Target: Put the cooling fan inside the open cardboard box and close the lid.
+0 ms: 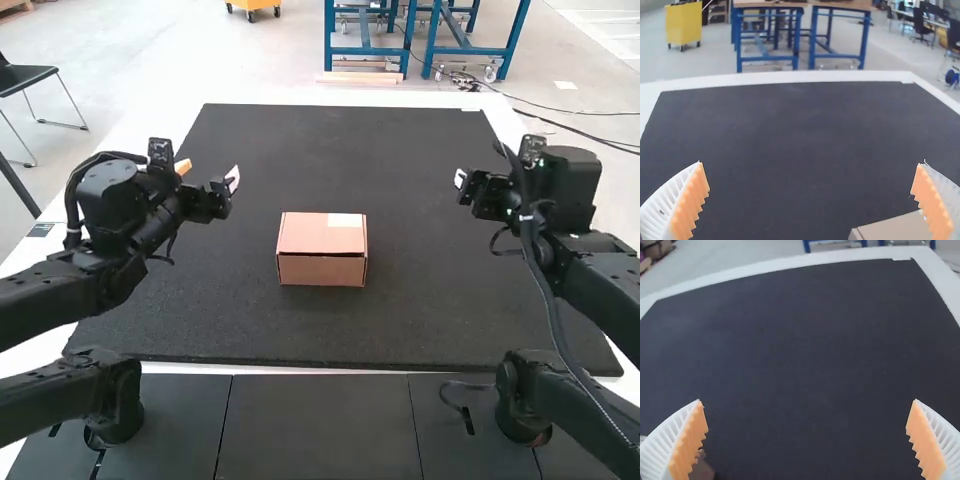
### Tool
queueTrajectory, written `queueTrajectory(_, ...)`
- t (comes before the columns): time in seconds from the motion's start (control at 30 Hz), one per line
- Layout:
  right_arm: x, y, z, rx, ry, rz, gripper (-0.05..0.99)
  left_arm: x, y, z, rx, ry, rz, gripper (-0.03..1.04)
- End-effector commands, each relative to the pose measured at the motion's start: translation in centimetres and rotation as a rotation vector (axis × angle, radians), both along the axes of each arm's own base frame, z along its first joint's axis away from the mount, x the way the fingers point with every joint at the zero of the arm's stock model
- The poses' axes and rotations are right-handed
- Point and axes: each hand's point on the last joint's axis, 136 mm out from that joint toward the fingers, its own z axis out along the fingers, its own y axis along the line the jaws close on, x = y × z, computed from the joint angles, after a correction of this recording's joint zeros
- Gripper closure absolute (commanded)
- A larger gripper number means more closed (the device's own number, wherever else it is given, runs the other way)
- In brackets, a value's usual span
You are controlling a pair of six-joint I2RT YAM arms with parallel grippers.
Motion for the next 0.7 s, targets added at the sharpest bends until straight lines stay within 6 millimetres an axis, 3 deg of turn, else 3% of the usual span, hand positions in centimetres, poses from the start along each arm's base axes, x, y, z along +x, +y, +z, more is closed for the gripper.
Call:
queueTrajectory(0.0, -0.2, -0.2, 0.5, -0.009, -0.045, -0.002, 0.03, -1.0, 1.1, 1.7, -0.025, -0.069, 0.041, 0.05)
queueTrajectory(0.27, -1.6, 0.5, 0.2, -0.015, -0.136, 0.000, 0.03, -3.3, 2.3, 1.4, -0.031, -0.151, 0.032, 0.05)
queueTrajectory(0.43, -2.6, 0.4, 0.1, -0.013, -0.192, -0.001, 0.03, -5.0, 2.8, 3.1, -0.036, -0.240, 0.012, 0.05)
queueTrajectory(0.67, -3.4, 0.5, 0.3, -0.008, -0.235, 0.002, 0.04, -6.1, 2.7, 1.8, -0.019, -0.238, -0.027, 0.05)
